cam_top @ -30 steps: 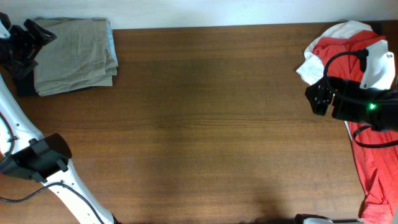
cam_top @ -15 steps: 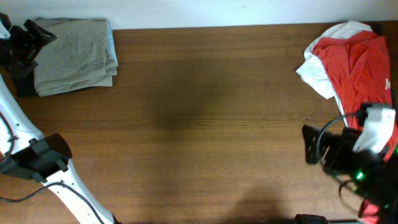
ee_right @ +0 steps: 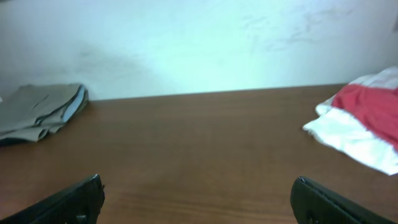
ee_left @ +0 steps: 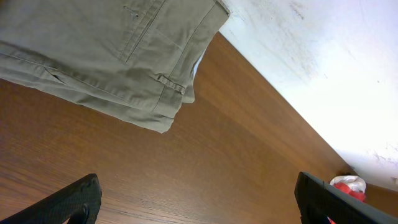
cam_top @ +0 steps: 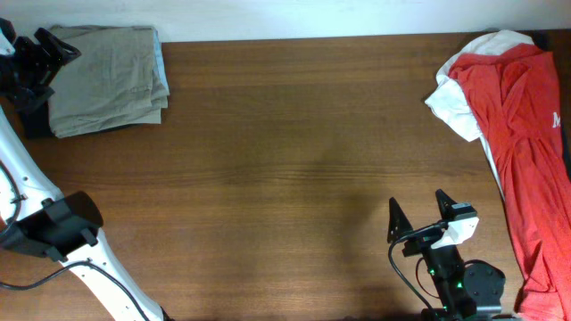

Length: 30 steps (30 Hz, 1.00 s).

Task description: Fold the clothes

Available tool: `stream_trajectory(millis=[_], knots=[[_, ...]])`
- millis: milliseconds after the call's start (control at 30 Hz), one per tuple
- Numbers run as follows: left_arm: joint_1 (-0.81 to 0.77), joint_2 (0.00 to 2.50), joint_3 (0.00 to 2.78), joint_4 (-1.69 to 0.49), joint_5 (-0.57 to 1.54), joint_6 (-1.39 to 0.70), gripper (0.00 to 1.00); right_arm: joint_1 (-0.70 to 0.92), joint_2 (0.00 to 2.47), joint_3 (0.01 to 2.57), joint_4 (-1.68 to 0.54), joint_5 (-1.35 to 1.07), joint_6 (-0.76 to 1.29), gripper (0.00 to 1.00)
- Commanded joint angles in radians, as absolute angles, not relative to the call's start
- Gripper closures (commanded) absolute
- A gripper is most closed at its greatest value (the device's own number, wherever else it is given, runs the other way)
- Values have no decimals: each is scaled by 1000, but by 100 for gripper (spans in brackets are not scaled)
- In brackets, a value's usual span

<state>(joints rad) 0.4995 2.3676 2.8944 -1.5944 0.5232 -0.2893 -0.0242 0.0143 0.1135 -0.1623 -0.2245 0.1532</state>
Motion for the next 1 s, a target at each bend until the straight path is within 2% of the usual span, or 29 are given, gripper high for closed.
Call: stream_trajectory(millis=[0,67,800,900,967], knots=[[500,2378,2892,-1595,523,-292,1,-18,3,70,-87,-186,151,1],[500,2378,2892,-1596,523,-291,1,-14,3,6,-30,-188,166,1],[498,2375,2887,-1595,523,-291,1,-14,4,6,-63,-164,139,1],[476,2248,2745,-1594,523,-291,1,-14,4,6,-63,-164,139,1],[434,2080,2511,-1588,523,-291,1,-14,4,6,-63,-164,139,1]])
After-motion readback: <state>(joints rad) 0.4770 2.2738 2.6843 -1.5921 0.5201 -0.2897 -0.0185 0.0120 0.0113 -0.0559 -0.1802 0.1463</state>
